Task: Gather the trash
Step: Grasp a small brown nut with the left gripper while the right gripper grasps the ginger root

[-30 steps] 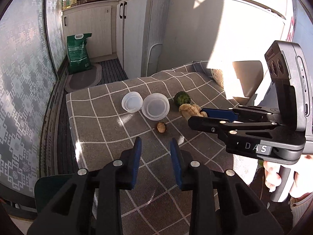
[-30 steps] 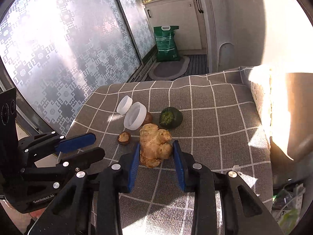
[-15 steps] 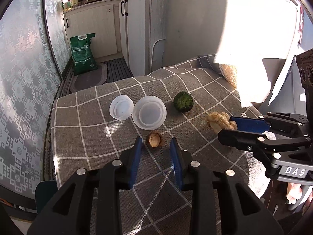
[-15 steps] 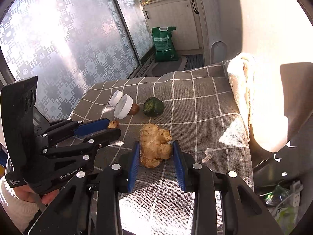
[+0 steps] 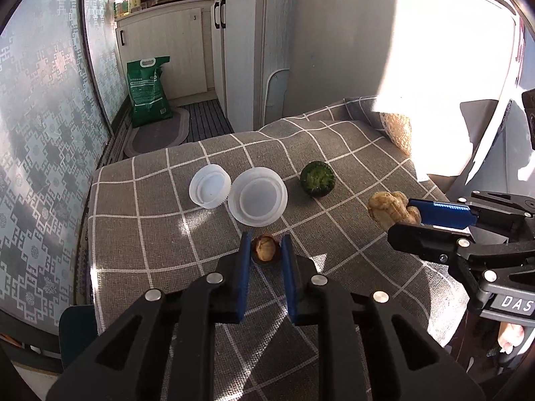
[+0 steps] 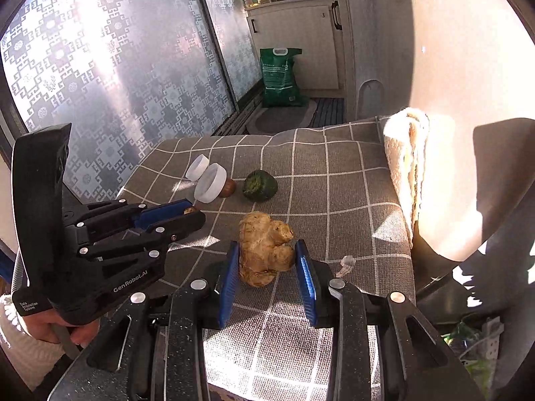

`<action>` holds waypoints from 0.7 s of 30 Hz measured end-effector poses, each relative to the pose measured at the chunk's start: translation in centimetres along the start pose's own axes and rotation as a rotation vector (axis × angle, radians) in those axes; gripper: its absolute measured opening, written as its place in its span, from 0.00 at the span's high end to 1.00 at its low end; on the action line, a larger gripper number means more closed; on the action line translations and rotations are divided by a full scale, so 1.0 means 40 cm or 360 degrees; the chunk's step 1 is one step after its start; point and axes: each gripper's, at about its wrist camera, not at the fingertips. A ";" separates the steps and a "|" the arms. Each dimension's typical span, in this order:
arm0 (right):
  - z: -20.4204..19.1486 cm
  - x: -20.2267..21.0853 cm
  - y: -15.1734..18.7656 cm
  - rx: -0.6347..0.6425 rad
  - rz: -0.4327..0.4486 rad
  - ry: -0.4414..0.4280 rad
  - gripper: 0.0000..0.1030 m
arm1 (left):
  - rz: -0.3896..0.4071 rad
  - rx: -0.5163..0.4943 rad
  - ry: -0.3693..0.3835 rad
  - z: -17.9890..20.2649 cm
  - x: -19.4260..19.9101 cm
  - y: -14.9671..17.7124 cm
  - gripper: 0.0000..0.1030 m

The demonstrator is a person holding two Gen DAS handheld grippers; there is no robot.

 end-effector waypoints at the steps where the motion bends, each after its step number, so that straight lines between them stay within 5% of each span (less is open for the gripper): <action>1: -0.003 0.000 -0.005 0.0002 0.0005 0.0000 0.68 | 0.0000 0.0006 0.0009 -0.005 0.005 0.004 0.81; 21: -0.217 -0.017 -0.085 0.0165 0.0049 -0.0020 0.68 | 0.0133 0.0154 0.0050 -0.164 0.181 0.048 0.81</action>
Point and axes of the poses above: each gripper's, at about its wrist camera, not at the fingertips, and x roughly against the way its jaws point, z to its right, y to its underside, and after that the axes turned 3 degrees about -z, right-handed
